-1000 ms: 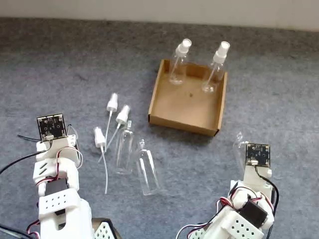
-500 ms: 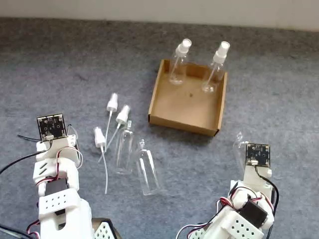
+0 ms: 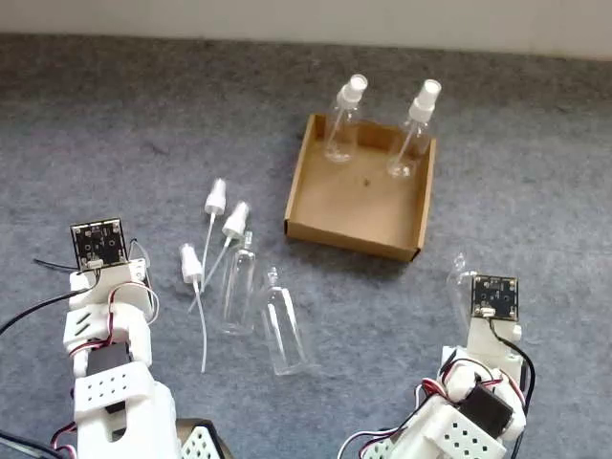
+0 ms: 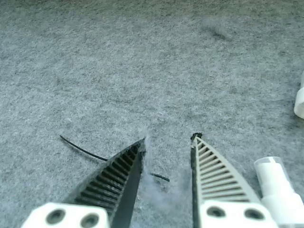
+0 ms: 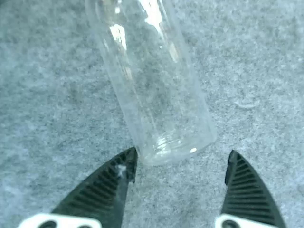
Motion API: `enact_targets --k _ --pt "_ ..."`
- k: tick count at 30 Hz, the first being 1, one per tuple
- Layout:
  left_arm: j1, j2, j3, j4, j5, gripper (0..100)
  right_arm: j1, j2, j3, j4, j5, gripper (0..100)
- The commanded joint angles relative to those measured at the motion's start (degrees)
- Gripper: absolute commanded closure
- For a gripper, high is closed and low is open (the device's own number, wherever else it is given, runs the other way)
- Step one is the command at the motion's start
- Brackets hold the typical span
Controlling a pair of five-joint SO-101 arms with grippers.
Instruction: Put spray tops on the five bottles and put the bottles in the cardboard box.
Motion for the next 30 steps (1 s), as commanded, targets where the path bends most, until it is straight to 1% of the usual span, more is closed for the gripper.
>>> enact_targets --k 1,30 --pt "-0.75 -1.01 -0.13 -1.23 0.18 85 0.48 -0.66 9.54 0.22 0.00 74.5" --pt "0.04 -1.01 1.19 -1.23 0.18 85 0.48 -0.66 9.54 0.22 0.00 74.5"
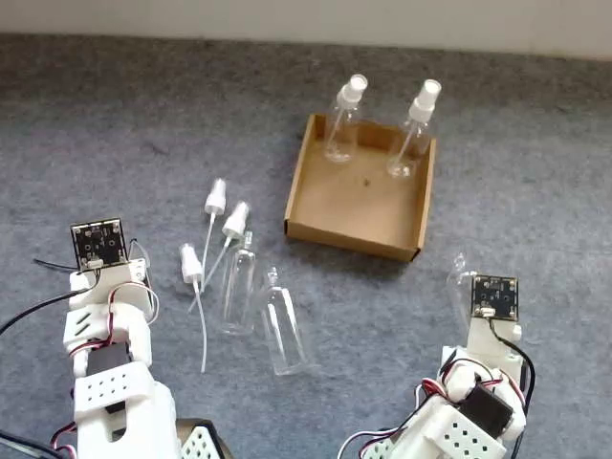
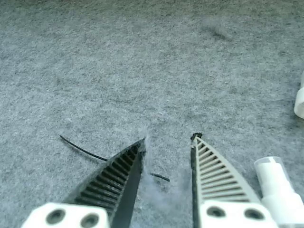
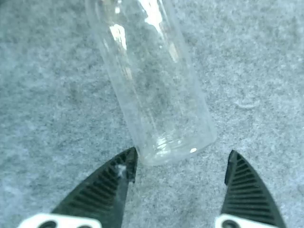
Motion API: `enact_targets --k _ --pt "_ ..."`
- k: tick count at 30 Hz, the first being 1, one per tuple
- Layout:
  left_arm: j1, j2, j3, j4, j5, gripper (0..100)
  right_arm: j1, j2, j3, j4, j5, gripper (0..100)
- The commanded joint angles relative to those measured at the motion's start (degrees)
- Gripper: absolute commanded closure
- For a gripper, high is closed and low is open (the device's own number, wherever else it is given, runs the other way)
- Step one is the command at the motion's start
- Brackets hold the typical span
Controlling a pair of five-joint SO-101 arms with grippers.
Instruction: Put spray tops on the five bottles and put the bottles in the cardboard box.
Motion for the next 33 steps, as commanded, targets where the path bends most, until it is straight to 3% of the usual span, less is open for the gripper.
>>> enact_targets --k 1,33 --pt "0.57 -1.01 1.27 -1.23 0.18 85 0.48 -0.66 9.54 0.22 0.00 74.5" --pt "1.36 -1.01 1.80 -1.05 0.18 85 -0.22 -0.66 9.54 0.22 0.00 74.5"
